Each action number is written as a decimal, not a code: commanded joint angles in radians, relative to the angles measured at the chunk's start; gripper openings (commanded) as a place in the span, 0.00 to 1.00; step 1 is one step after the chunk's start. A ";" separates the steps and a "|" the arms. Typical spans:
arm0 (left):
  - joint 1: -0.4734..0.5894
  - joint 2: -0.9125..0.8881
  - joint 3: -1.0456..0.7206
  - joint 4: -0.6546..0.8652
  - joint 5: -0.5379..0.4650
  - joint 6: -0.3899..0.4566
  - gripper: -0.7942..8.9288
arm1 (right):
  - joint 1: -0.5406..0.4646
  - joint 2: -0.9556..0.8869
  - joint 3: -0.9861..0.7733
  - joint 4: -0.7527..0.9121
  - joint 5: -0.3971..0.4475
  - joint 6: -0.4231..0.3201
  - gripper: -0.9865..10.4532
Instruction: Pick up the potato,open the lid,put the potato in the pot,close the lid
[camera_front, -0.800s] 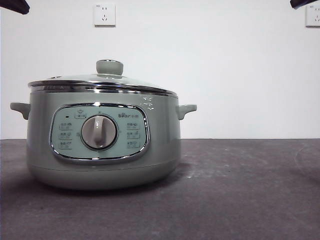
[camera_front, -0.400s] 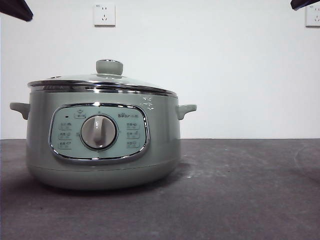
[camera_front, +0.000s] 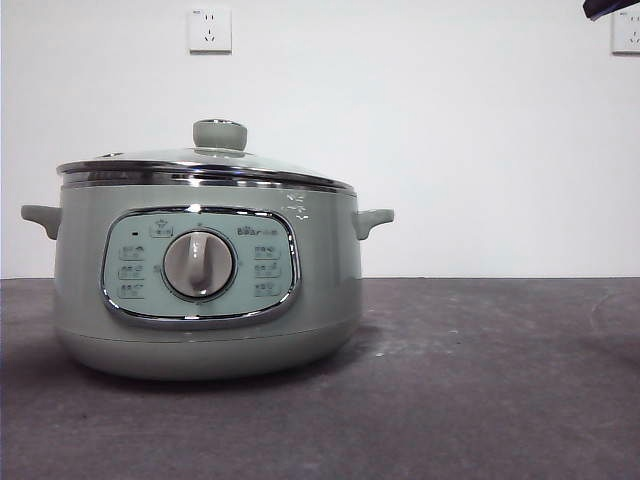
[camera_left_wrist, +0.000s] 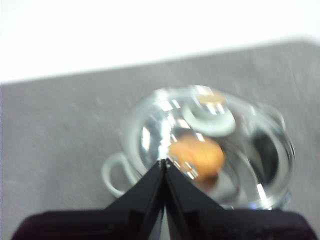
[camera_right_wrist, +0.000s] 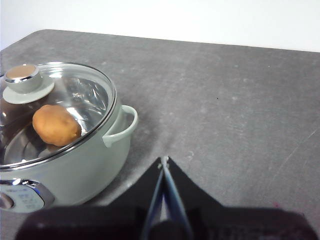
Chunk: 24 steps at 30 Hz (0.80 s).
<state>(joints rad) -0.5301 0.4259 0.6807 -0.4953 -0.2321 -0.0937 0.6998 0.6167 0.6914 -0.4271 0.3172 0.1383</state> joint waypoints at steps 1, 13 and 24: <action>0.127 -0.074 -0.023 0.008 0.031 0.020 0.08 | 0.001 -0.002 -0.003 0.002 0.003 0.010 0.09; 0.533 -0.319 -0.343 0.211 0.294 0.112 0.08 | 0.001 -0.002 -0.003 -0.002 0.003 0.010 0.09; 0.602 -0.393 -0.587 0.316 0.339 0.121 0.08 | 0.001 -0.002 -0.003 -0.002 0.003 0.010 0.09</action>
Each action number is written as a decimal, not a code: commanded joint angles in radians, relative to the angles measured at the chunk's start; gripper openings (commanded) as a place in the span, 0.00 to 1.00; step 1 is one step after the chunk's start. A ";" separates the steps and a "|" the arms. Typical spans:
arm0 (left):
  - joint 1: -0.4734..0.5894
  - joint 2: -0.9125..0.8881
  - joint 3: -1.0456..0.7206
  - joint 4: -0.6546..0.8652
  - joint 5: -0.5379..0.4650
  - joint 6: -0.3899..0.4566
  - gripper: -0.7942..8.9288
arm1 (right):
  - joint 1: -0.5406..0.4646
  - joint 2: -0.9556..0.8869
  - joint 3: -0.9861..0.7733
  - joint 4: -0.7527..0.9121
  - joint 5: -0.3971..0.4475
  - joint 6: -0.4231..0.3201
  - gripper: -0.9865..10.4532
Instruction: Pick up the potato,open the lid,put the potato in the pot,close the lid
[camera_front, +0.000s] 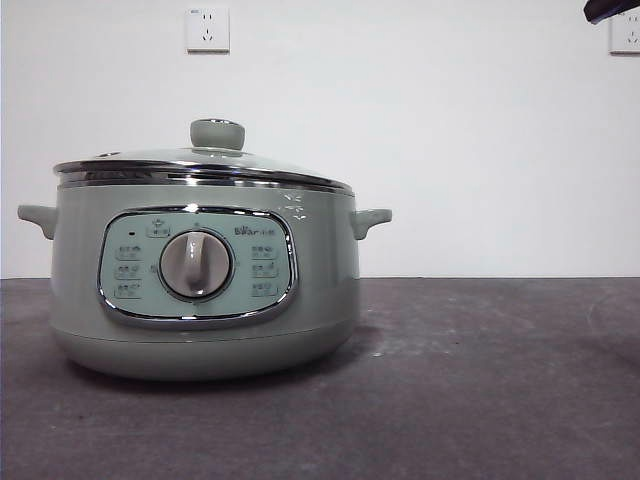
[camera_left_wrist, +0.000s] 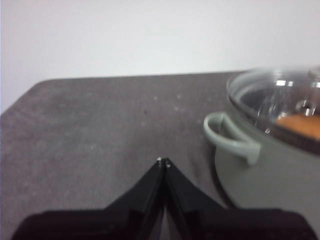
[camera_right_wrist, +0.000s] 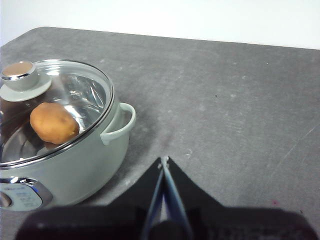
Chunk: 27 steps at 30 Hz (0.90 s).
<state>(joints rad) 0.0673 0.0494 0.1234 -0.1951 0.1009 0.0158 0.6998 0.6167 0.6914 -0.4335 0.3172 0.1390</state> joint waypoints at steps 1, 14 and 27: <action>0.004 -0.026 -0.044 0.015 0.006 0.011 0.08 | 0.001 -0.002 -0.003 0.005 0.003 0.010 0.09; -0.016 -0.048 -0.120 0.018 0.005 -0.021 0.08 | 0.001 -0.002 -0.003 0.005 0.003 0.010 0.09; -0.079 -0.048 -0.120 0.019 0.005 -0.020 0.08 | 0.001 -0.002 -0.003 0.005 0.003 0.010 0.09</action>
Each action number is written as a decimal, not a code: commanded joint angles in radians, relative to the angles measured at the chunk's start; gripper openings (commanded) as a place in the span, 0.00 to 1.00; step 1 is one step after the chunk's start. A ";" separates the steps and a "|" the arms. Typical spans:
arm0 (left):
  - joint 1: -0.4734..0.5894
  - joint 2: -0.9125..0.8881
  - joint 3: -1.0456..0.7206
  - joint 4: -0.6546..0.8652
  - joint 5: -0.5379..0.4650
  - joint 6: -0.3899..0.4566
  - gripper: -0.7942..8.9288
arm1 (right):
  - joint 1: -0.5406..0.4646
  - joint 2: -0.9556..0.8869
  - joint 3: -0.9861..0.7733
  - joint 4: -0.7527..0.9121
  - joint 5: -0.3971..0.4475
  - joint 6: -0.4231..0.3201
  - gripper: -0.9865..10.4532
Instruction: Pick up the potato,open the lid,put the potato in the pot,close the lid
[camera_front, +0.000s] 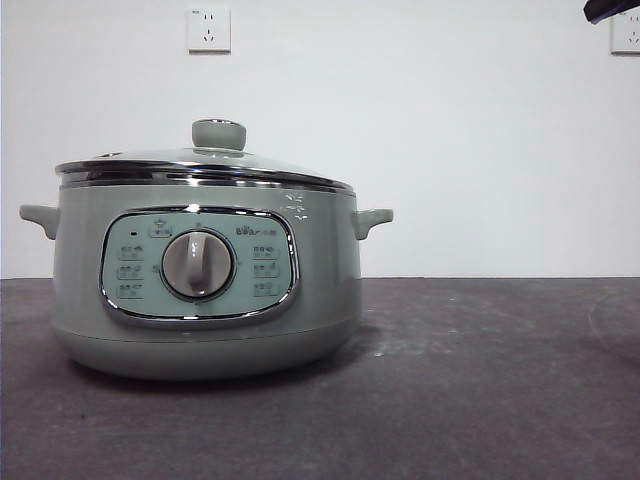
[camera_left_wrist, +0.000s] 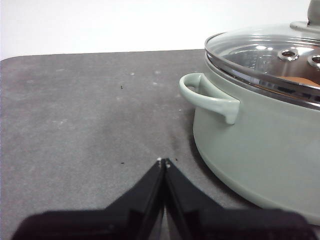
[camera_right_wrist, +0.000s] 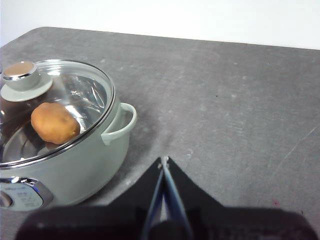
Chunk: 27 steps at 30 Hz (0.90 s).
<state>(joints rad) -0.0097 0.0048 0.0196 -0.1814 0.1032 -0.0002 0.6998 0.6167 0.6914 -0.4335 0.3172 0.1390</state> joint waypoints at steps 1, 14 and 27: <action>-0.002 -0.003 -0.016 0.005 0.002 -0.004 0.08 | 0.001 -0.002 -0.003 0.005 0.003 0.009 0.09; -0.002 -0.003 -0.016 0.005 0.002 -0.003 0.08 | 0.001 -0.008 -0.003 -0.004 0.003 0.009 0.09; -0.002 -0.003 -0.016 0.005 0.002 -0.004 0.08 | -0.319 -0.273 -0.167 0.005 -0.082 -0.079 0.09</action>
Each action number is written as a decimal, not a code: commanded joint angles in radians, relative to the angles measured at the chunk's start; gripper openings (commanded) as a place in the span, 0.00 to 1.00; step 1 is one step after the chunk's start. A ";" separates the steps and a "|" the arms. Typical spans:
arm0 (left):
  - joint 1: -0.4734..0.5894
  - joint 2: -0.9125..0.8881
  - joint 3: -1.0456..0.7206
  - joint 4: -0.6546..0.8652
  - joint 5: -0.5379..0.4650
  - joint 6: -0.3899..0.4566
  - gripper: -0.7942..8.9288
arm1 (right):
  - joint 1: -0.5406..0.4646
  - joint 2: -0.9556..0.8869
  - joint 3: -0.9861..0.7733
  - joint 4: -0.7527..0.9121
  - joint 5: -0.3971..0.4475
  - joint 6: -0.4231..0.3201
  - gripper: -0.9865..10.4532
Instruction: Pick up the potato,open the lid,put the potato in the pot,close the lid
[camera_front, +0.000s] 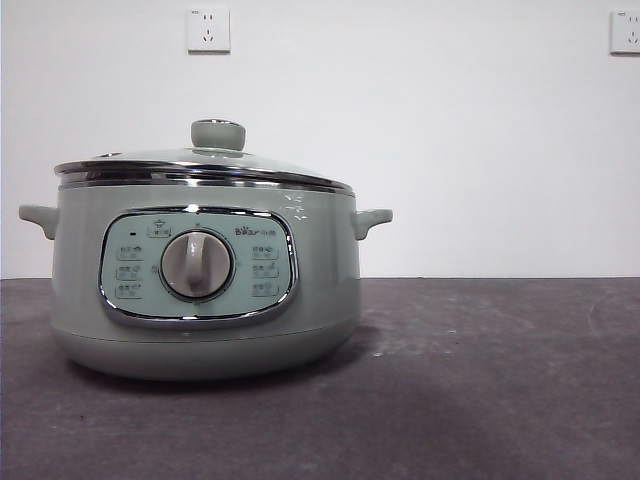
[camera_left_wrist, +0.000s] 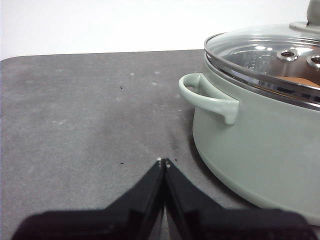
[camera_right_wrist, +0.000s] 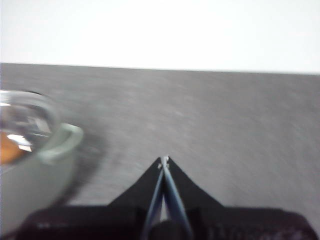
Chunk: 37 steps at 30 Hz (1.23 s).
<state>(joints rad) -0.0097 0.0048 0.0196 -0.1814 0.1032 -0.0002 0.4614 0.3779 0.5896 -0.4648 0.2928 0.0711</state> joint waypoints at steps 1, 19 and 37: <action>-0.002 -0.003 -0.016 0.005 0.002 -0.004 0.08 | -0.118 -0.053 -0.095 0.056 -0.095 -0.013 0.09; -0.002 -0.003 -0.016 0.005 0.002 -0.004 0.08 | -0.344 -0.341 -0.568 0.274 -0.373 -0.018 0.09; -0.002 -0.003 -0.016 0.007 0.003 -0.004 0.08 | -0.343 -0.376 -0.579 0.277 -0.365 -0.020 0.09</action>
<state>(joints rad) -0.0097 0.0048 0.0196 -0.1806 0.1036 -0.0002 0.1177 0.0040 0.0250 -0.1894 -0.0753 0.0528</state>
